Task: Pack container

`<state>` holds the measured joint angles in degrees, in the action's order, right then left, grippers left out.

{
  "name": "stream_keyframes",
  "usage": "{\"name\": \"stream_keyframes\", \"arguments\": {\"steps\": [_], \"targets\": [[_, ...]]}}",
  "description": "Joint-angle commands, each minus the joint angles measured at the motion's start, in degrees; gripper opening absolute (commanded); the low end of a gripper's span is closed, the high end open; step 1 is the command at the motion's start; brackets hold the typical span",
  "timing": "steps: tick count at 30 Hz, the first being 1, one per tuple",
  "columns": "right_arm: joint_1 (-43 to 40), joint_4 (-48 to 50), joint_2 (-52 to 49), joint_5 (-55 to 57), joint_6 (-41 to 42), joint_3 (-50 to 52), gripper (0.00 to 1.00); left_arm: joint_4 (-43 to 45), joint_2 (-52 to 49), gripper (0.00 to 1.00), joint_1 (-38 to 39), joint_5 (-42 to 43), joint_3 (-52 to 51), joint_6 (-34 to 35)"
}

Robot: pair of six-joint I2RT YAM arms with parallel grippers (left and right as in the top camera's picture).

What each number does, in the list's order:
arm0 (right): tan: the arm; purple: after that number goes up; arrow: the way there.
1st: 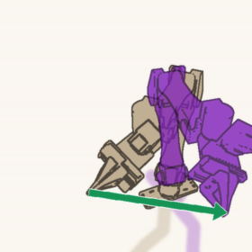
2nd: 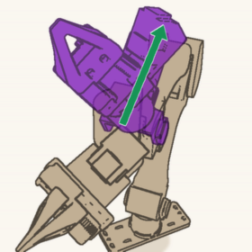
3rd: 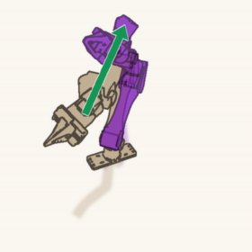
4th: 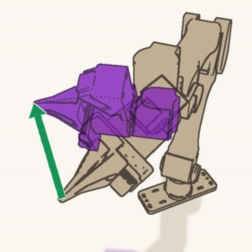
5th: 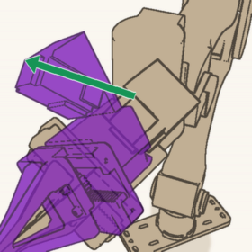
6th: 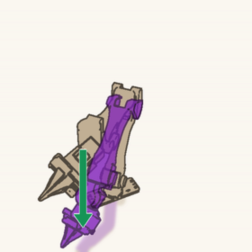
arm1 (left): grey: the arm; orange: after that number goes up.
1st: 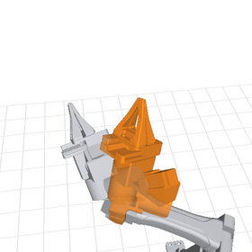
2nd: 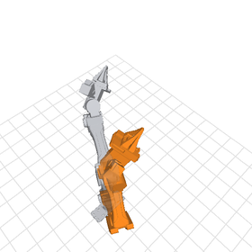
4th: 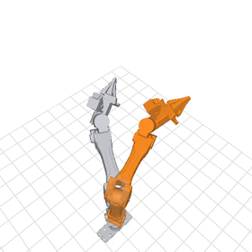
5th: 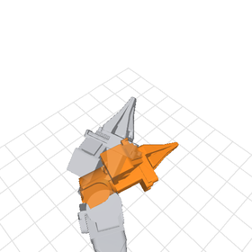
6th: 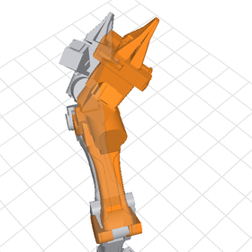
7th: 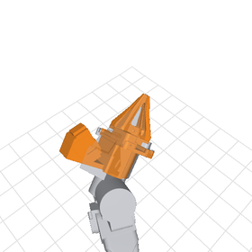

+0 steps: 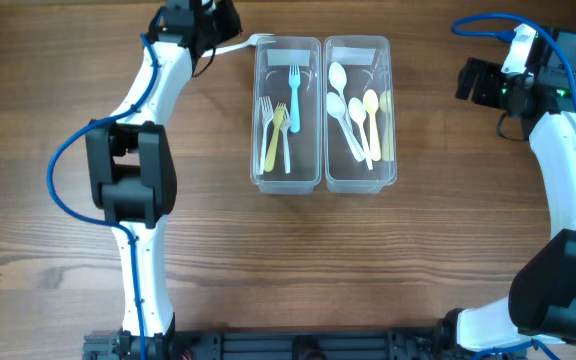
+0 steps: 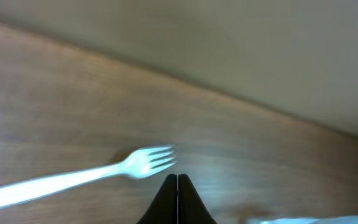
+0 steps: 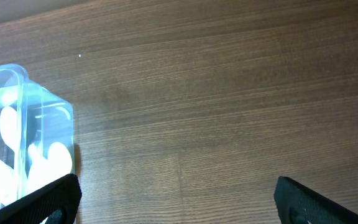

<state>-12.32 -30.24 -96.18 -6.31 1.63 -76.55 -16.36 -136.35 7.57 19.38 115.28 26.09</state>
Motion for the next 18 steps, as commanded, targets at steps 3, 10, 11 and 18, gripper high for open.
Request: {"name": "stream_keyframes", "arguments": {"steps": [3, 10, 11, 18], "targets": [[0.2, 0.2, 0.8, 0.4, -0.5, -0.7, 1.00, 6.6, 1.2, 0.04, 3.1, -7.7, -0.1, 0.4], [0.2, 0.2, 0.8, 0.4, -0.5, -0.7, 1.00, 9.7, 1.0, 0.04, 4.1, -13.4, -0.1, 3.2], [0.2, 0.2, 0.8, 0.4, -0.5, -0.7, 1.00, 10.0, 0.9, 0.04, 3.9, -13.5, -0.1, 3.4], [0.2, 0.2, 0.8, 0.4, -0.5, -0.7, 1.00, 10.3, -1.5, 0.04, 2.7, -13.9, -0.1, 3.4]]}}
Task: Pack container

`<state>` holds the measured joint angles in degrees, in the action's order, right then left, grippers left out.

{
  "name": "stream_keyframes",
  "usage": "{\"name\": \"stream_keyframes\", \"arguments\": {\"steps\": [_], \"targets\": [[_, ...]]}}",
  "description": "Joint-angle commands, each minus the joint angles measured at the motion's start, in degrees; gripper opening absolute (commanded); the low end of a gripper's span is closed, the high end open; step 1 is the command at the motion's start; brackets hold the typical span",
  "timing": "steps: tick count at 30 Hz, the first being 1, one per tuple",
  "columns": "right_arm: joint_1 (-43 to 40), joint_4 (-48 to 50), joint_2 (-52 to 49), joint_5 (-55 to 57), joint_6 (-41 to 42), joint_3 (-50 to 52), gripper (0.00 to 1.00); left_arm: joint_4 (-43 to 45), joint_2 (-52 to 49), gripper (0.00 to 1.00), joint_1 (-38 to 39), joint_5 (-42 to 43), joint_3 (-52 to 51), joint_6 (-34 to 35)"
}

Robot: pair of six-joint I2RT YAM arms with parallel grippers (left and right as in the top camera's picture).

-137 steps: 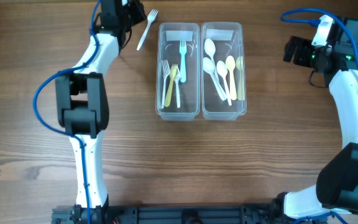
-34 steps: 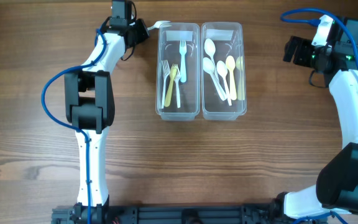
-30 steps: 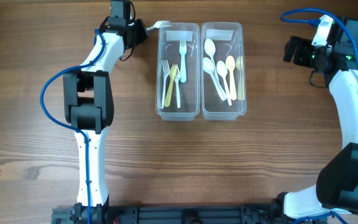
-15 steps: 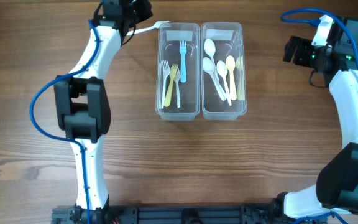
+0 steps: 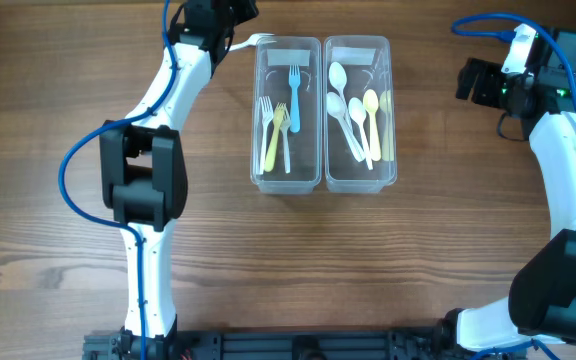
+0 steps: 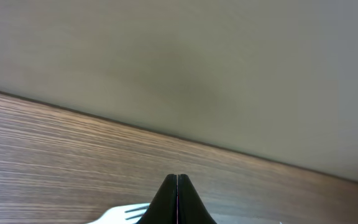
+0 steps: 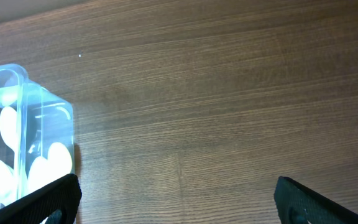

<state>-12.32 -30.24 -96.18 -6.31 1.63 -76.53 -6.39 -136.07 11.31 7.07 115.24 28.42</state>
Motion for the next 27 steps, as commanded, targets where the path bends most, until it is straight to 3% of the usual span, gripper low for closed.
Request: {"name": "stream_keyframes", "arguments": {"steps": [1, 27], "targets": [[0.2, 0.2, 0.8, 0.4, -0.5, -0.8, 1.00, 0.3, -2.4, 0.04, -1.1, -1.6, -0.1, 1.2], [0.2, 0.2, 0.8, 0.4, -0.5, -0.8, 1.00, 2.8, -14.7, 0.04, -1.5, 0.2, -0.1, -0.8]]}}
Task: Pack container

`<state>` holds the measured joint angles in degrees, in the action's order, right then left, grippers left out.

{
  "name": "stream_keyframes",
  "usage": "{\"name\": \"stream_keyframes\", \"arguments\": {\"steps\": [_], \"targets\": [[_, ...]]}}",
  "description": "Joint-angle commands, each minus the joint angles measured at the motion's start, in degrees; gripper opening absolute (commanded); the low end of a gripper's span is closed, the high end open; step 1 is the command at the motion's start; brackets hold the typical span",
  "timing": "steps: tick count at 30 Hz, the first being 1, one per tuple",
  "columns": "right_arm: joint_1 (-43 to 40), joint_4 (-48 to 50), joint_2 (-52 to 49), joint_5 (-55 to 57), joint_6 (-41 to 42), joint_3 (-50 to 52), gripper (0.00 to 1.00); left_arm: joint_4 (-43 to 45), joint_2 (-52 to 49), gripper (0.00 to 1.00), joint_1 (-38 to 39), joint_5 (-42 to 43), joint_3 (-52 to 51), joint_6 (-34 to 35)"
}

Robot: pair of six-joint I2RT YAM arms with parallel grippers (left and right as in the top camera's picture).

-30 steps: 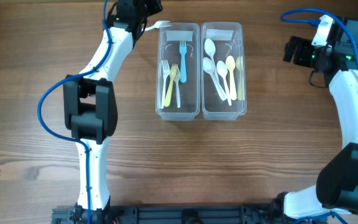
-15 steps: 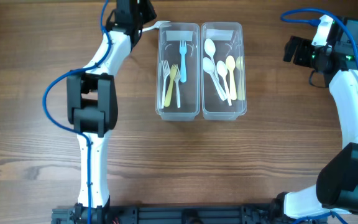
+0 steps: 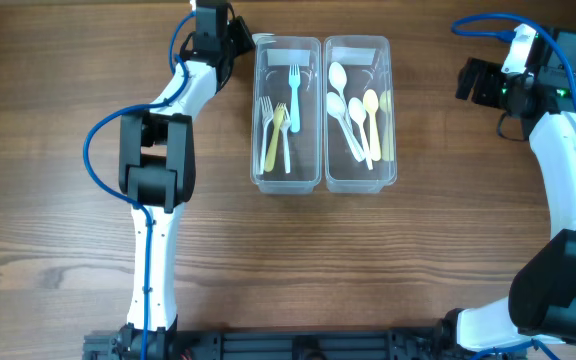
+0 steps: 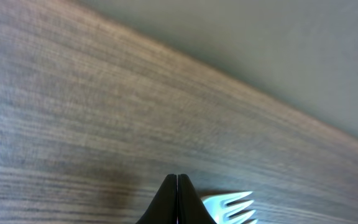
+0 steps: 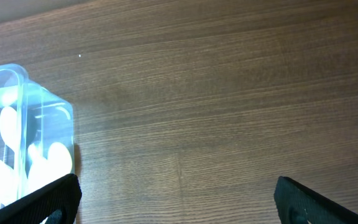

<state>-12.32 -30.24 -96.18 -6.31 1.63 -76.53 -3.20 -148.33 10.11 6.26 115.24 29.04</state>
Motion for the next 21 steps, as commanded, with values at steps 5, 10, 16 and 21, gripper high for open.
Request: {"name": "stream_keyframes", "arguments": {"steps": [5, 10, 16, 21], "targets": [[0.2, 0.2, 0.8, 0.4, -0.5, -0.8, 1.00, -2.2, -3.3, 0.04, -0.3, 1.4, -0.1, -1.8], [0.2, 0.2, 0.8, 0.4, -0.5, -0.8, 1.00, -5.4, -3.3, 0.04, -0.3, 1.4, -0.1, -1.8], [0.2, 0.2, 0.8, 0.4, -0.5, -0.8, 1.00, -13.2, -3.3, 0.04, -0.3, 1.4, -0.1, -2.3], [0.2, 0.2, 0.8, 0.4, -0.5, -0.8, 1.00, -19.9, -3.3, 0.04, -0.3, 1.4, -0.1, -2.8]]}}
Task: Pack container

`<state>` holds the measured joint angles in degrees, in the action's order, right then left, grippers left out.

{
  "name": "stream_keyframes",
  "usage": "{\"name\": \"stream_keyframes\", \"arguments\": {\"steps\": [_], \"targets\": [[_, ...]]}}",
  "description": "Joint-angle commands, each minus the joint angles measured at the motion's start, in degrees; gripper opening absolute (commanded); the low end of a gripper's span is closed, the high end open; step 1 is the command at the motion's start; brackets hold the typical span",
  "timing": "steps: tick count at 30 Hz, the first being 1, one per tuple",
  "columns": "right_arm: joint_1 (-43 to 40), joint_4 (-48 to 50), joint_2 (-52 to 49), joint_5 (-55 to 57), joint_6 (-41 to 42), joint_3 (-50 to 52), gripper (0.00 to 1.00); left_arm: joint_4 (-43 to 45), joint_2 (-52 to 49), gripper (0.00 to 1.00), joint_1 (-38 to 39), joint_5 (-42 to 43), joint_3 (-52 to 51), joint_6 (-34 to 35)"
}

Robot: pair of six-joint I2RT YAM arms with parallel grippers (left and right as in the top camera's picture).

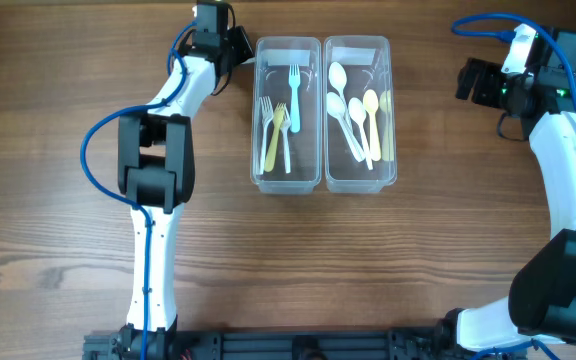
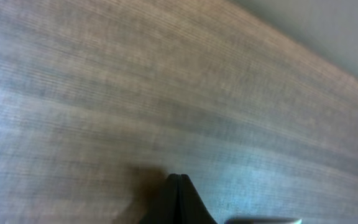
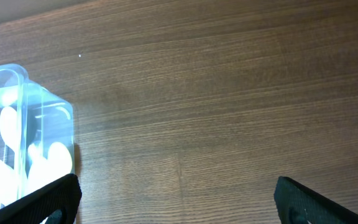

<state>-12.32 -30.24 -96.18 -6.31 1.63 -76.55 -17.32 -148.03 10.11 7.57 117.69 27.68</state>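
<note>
Two clear containers stand side by side at the far middle of the table. The left container (image 1: 287,184) holds blue, yellow and white forks; the right container (image 1: 360,186) holds white and yellow spoons. My left gripper (image 1: 232,47) is at the left container's far left corner, low over the wood, its jaws shut (image 2: 178,178) with nothing seen between them. A white sliver (image 2: 265,220), apparently the tip of a white fork, shows just right of the fingers. The rest of that fork is hidden. My right gripper (image 1: 470,80) hangs open (image 3: 176,202) right of the spoon container (image 3: 23,124).
Bare wooden tabletop surrounds the containers. The table's far edge runs close behind the left gripper. The left arm's blue cable loops over the table's left side.
The left gripper has shifted slightly nearer along the fork container's left wall. In its wrist view the fork tines have dropped to a sliver at the bottom right. The right arm is unmoved.
First the shut left gripper was left of the fork container, a white fork lying beside its fingertips toward the container's far left corner. Then it was closer to that corner, the fork still alongside. Now it sits against the corner, the fork nearly out of view.
</note>
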Motion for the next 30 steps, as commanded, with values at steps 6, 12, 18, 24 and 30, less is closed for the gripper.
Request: {"name": "stream_keyframes", "arguments": {"steps": [6, 12, 18, 24, 30], "targets": [[0.2, 0.2, 0.8, 0.4, -0.5, -0.7, 1.00, -13.9, -3.6, 0.04, -0.3, 0.0, -2.5, -1.5], [0.2, 0.2, 0.8, 0.4, -0.5, -0.7, 1.00, -22.8, -3.6, 0.04, -0.3, 0.0, -2.5, -1.5], [0.2, 0.2, 0.8, 0.4, -0.5, -0.7, 1.00, -31.2, -3.6, 0.04, -0.3, 0.0, -2.5, -1.5], [0.2, 0.2, 0.8, 0.4, -0.5, -0.7, 1.00, -32.8, -2.8, 0.04, -0.7, -0.9, -2.5, -1.5], [0.2, 0.2, 0.8, 0.4, -0.6, -0.7, 1.00, -28.6, 4.0, 0.13, -3.0, -0.5, -2.5, -1.3]]}}
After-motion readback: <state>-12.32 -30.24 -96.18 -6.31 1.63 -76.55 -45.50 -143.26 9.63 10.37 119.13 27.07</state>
